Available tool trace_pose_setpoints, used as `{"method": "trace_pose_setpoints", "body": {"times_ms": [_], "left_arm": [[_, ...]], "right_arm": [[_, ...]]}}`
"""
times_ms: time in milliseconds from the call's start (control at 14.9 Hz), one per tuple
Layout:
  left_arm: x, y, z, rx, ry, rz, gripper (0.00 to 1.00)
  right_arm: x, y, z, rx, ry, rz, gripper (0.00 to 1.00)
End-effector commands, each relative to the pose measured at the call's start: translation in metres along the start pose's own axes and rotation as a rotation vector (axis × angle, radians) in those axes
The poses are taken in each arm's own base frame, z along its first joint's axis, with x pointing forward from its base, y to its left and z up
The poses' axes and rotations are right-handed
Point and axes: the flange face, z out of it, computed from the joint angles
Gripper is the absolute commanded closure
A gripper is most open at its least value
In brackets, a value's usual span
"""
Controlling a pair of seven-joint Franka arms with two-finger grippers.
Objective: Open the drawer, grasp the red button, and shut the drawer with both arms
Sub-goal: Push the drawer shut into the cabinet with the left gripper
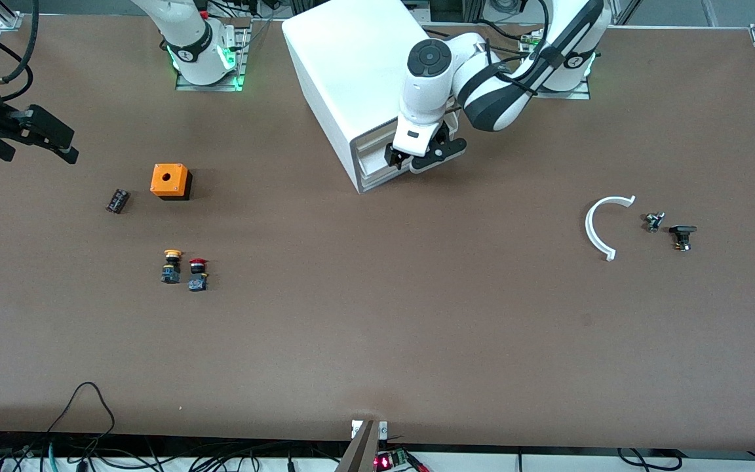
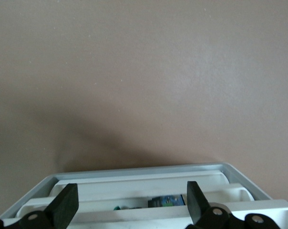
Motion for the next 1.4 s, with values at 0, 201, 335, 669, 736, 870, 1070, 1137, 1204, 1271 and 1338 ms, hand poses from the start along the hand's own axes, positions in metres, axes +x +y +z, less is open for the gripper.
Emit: {"method": "trace_pose_setpoints", "body": {"times_ms": [0,201,335,669,736,870,1070,1137,1204,1271,1338], "left_arm": [[-0.017,0.003,0.0,0.007,-0.048,0.001,0.0],[-0.021,0.002,0.0,0.028,-0.054,0.008,0.0],[-0.021,0.002,0.0,0.036,-0.054,0.013,0.0],[-0.021,0.003,0.011,0.044,-0.093,0.081,0.0],[-0.019,0.003,0.012,0.044,-0.096,0.098,0.0],[-0.014,0.001,0.014,0.044,-0.102,0.109,0.0],[-0.01,0.003,0.012,0.03,-0.154,0.103,0.0],[-0.004,0.001,0.011,0.023,-0.185,0.1,0.0],[0.001,0.0,0.01,0.016,-0.201,0.098,0.0],[0.001,0.0,0.01,0.016,-0.203,0.1,0.0],[0.001,0.0,0.01,0.016,-0.203,0.1,0.0]], "right_arm": [[0.001,0.002,0.002,0.0,0.008,0.014,0.0],[-0.001,0.0,0.0,-0.001,0.004,0.016,0.0],[-0.001,0.0,0.001,-0.002,-0.001,0.016,0.0],[0.0,0.002,0.005,-0.002,0.0,0.012,0.0],[0.0,0.001,0.005,-0.002,0.0,0.009,0.0],[0.0,0.002,0.005,-0.002,-0.001,0.012,0.0],[0.0,0.002,0.007,-0.003,-0.004,0.011,0.0],[0.0,0.002,0.007,-0.003,-0.004,0.011,0.0],[0.0,0.002,0.007,-0.003,-0.004,0.011,0.0],[0.0,0.002,0.007,-0.003,-0.004,0.011,0.0],[0.0,0.002,0.007,-0.003,-0.004,0.011,0.0]]}}
